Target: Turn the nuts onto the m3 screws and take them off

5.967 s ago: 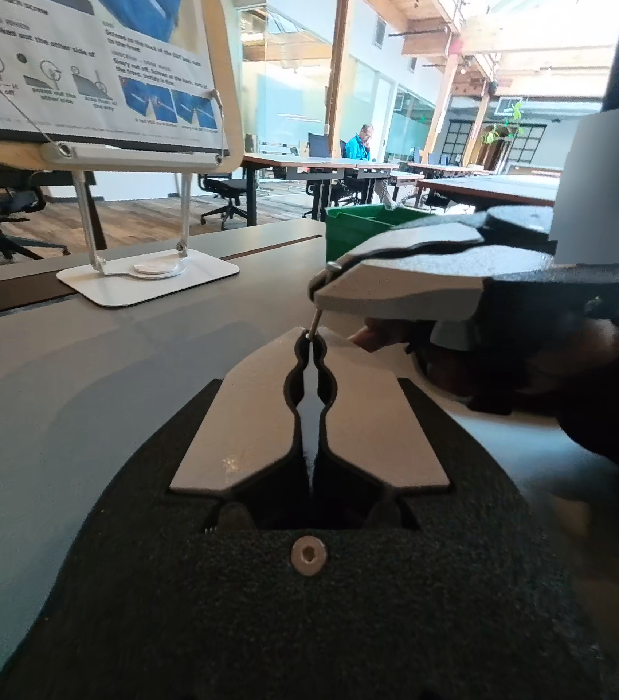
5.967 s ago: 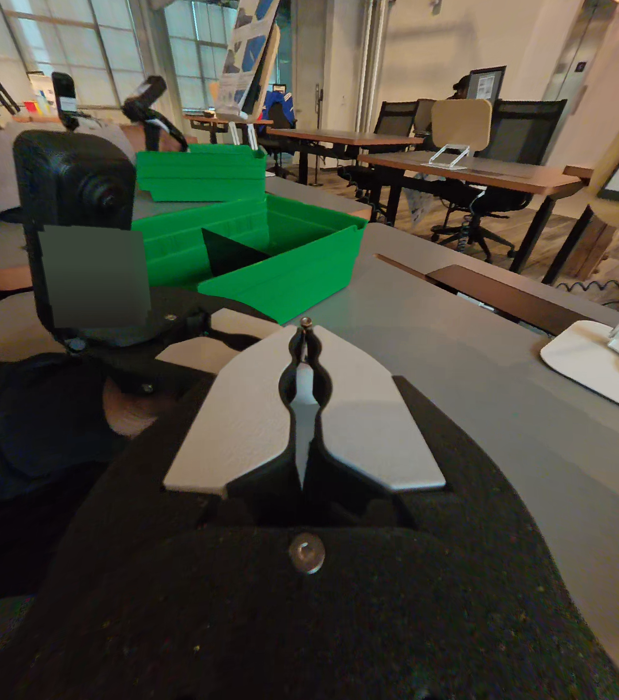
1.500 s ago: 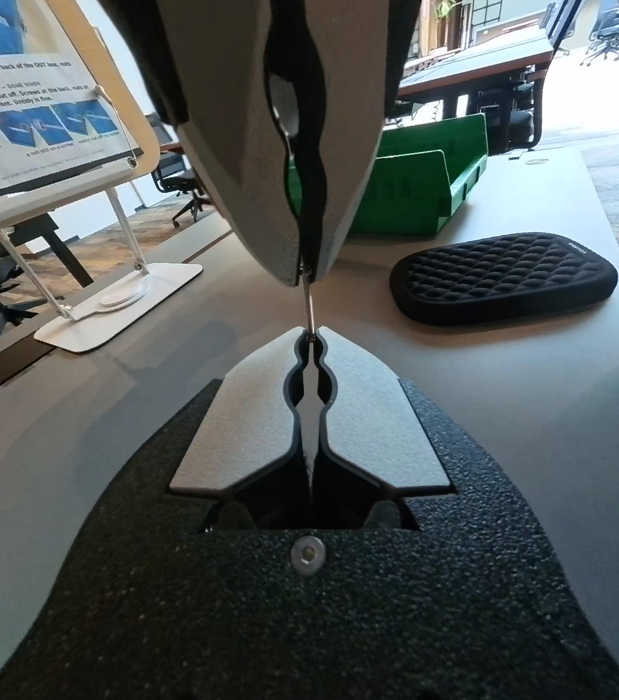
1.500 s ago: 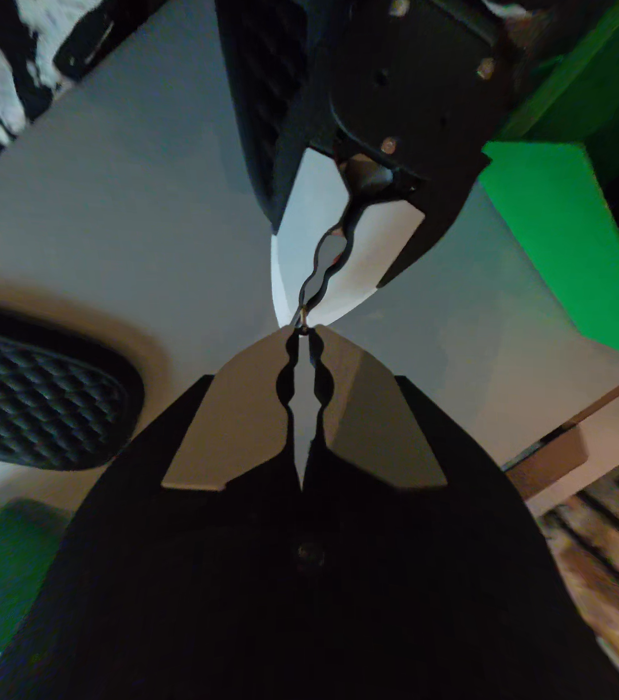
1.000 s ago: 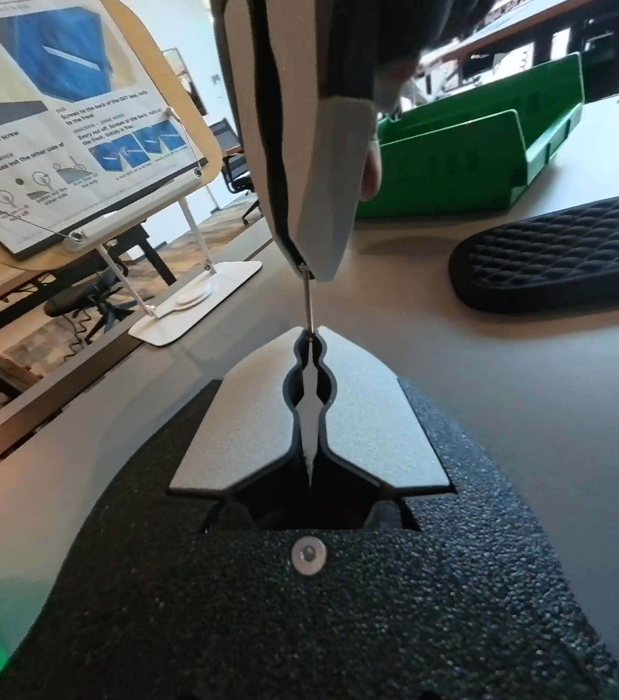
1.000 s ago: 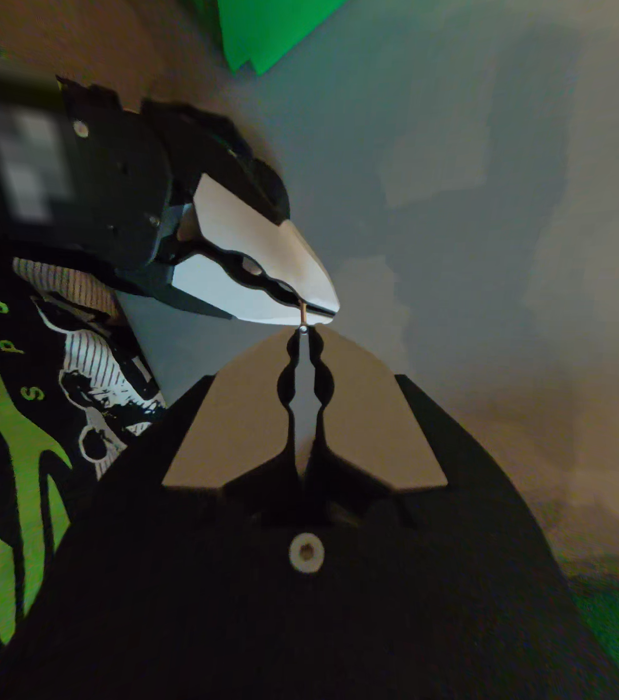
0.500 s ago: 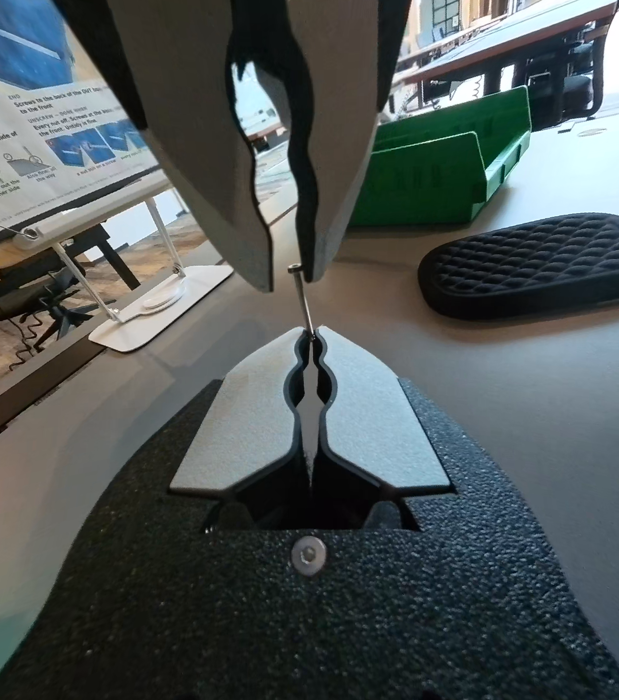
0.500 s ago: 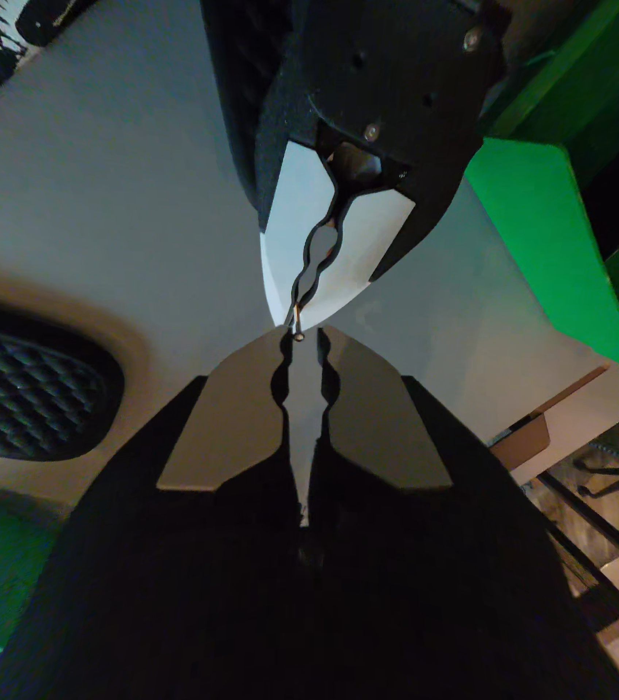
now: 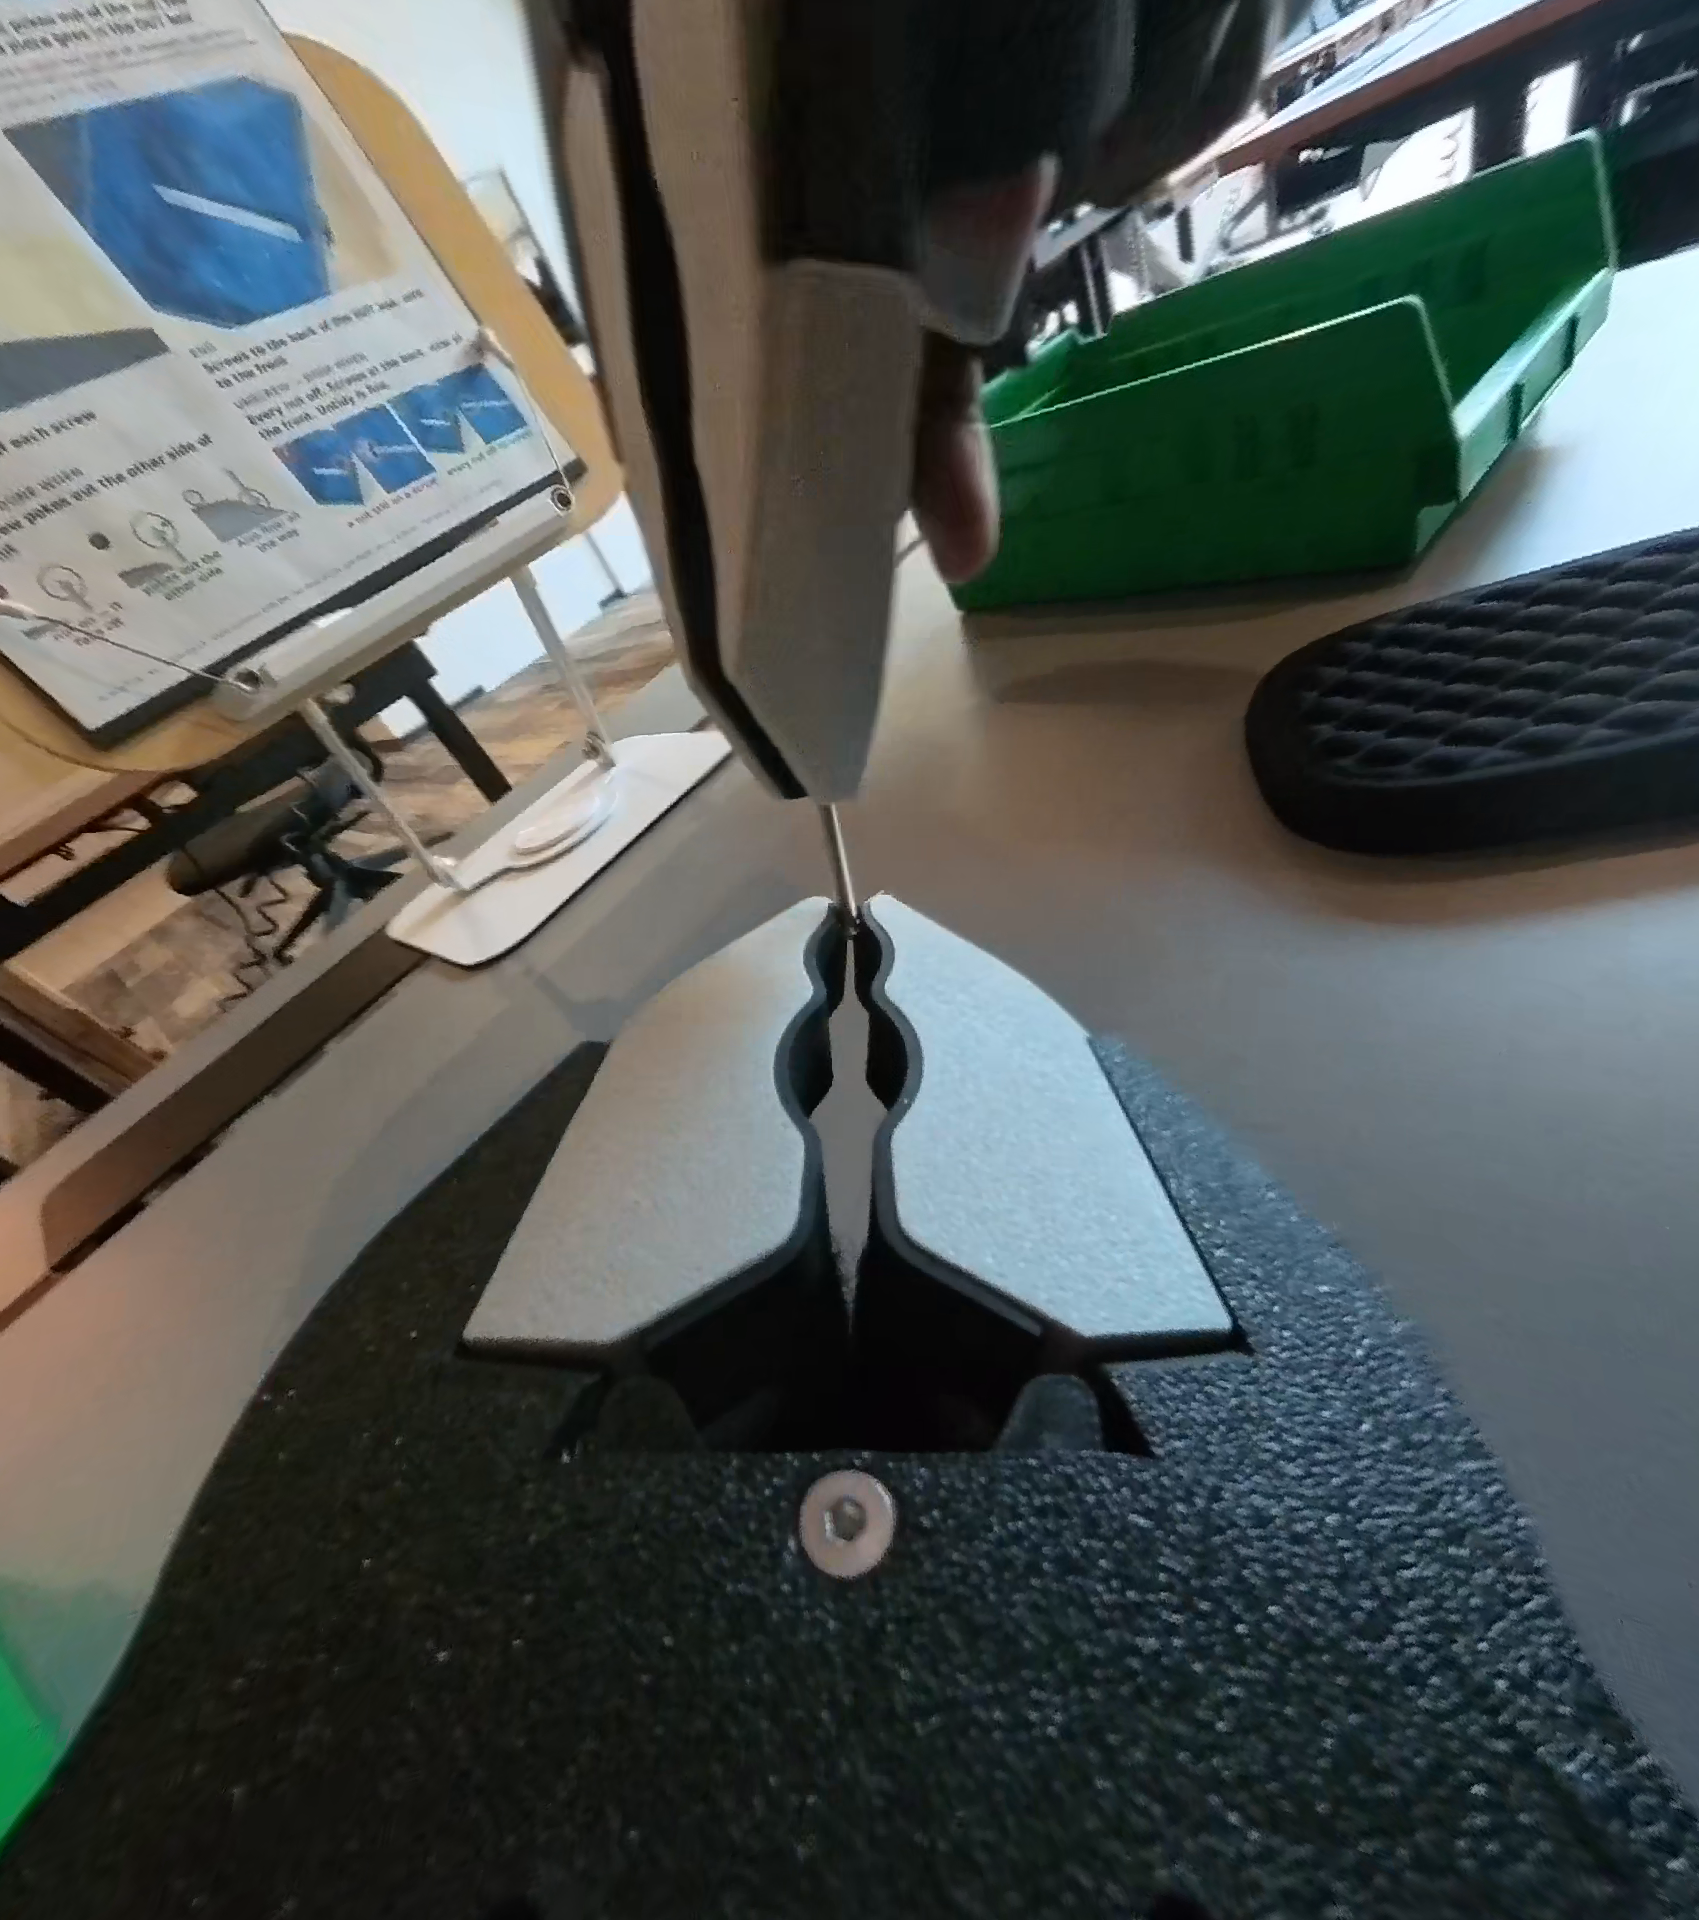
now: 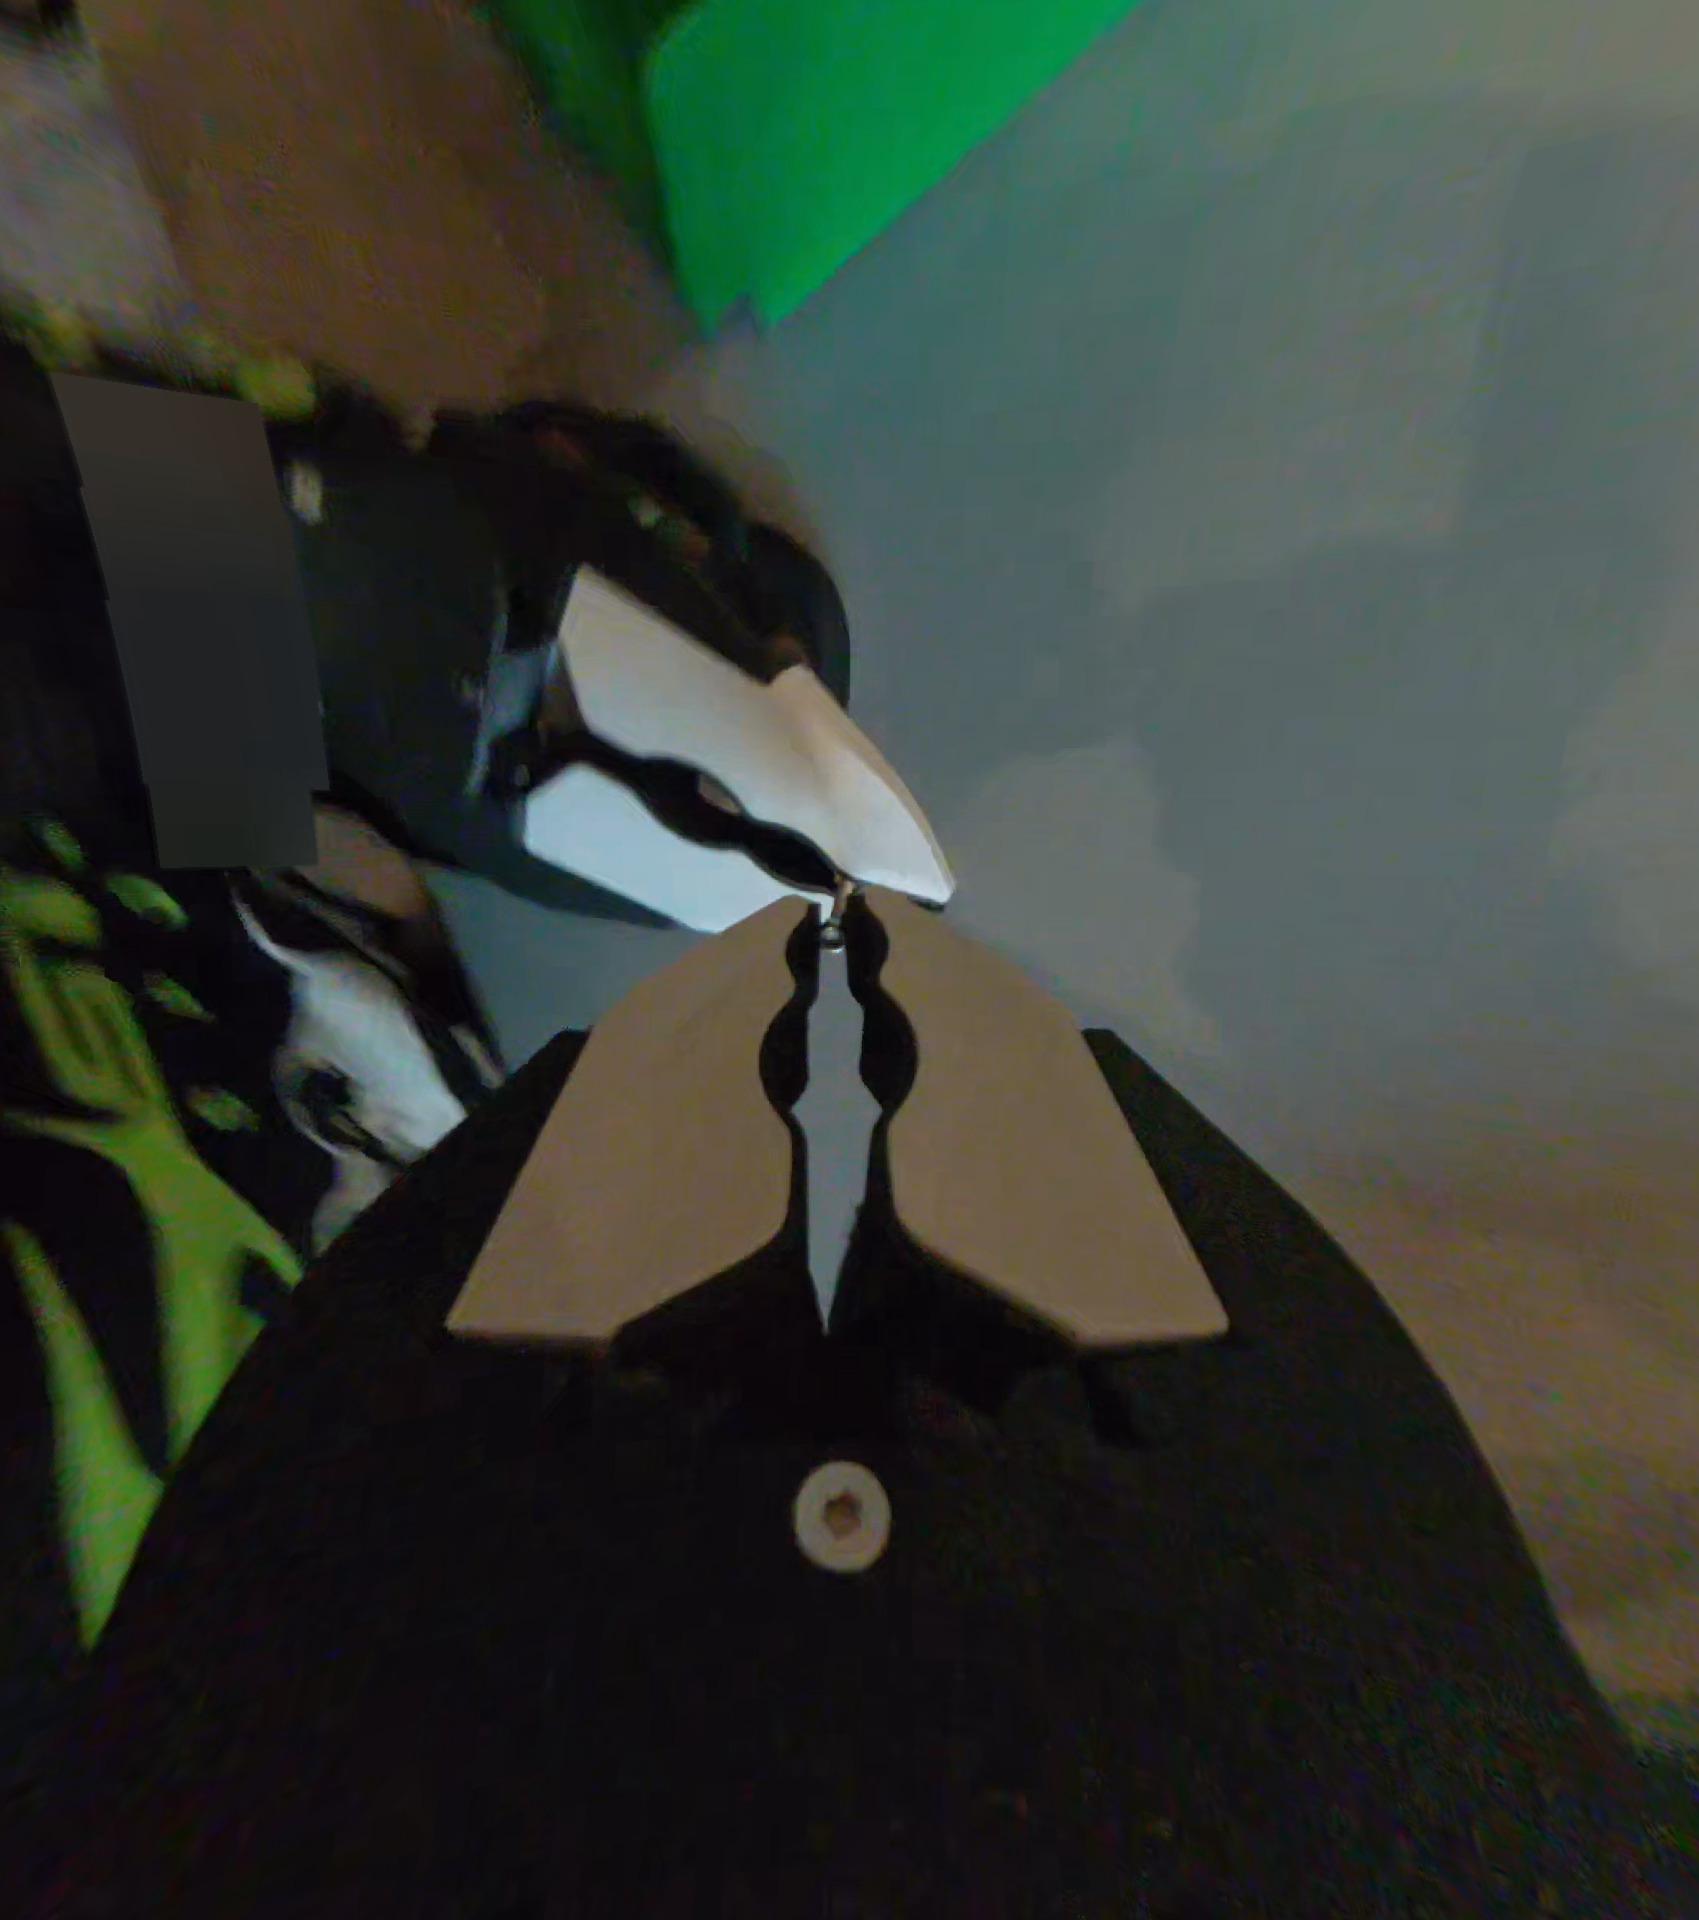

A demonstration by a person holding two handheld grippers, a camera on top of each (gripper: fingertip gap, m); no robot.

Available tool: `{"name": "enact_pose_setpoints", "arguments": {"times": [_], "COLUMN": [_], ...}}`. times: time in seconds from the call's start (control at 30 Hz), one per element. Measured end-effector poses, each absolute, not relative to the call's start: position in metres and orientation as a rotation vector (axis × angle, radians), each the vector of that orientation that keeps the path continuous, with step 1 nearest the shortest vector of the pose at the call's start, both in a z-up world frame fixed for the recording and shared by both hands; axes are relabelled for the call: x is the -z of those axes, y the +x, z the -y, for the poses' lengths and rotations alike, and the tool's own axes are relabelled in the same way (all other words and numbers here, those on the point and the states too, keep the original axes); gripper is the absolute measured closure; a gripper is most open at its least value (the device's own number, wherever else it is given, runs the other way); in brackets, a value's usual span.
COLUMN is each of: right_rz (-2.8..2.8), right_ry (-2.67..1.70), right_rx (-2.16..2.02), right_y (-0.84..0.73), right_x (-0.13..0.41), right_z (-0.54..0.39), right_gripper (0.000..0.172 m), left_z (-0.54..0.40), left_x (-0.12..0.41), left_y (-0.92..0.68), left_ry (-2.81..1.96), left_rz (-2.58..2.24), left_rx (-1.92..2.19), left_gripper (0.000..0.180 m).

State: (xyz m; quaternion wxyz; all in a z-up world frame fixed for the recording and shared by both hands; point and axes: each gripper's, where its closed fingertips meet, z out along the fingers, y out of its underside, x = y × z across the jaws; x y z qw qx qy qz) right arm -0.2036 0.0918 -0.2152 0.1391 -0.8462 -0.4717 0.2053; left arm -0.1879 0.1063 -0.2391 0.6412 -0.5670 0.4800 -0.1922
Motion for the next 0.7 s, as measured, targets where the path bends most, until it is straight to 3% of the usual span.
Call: {"name": "enact_pose_setpoints", "arguments": {"times": [0.1, 0.2, 0.23, 0.37, 0.53, 0.7], "right_rz": [1.095, 1.423, 1.588, 2.227, 2.565, 2.568], "right_ry": [-2.616, -2.468, -2.355, -1.792, -1.211, -1.193], "right_rx": [-0.764, -0.719, -0.701, -0.384, -0.023, -0.037], "right_y": [-0.201, -0.199, -0.200, -0.197, -0.199, -0.201], "right_x": [0.217, 0.216, 0.212, 0.206, 0.215, 0.216], "right_z": [-0.087, -0.083, -0.082, -0.084, -0.091, -0.091], "right_gripper": [0.167, 0.129, 0.128, 0.138, 0.156, 0.167], "left_z": [-0.106, -0.105, -0.105, -0.105, -0.104, -0.103], "left_x": [0.239, 0.239, 0.239, 0.240, 0.240, 0.240], "left_y": [-0.188, -0.187, -0.186, -0.187, -0.186, -0.186], "left_ry": [-1.284, -1.276, -1.279, -1.288, -1.300, -1.302], "left_rz": [-1.099, -1.108, -1.107, -1.102, -1.100, -1.101], "left_rx": [0.430, 0.432, 0.438, 0.457, 0.500, 0.520], "left_gripper": [0.180, 0.180, 0.180, 0.180, 0.180, 0.180]}}
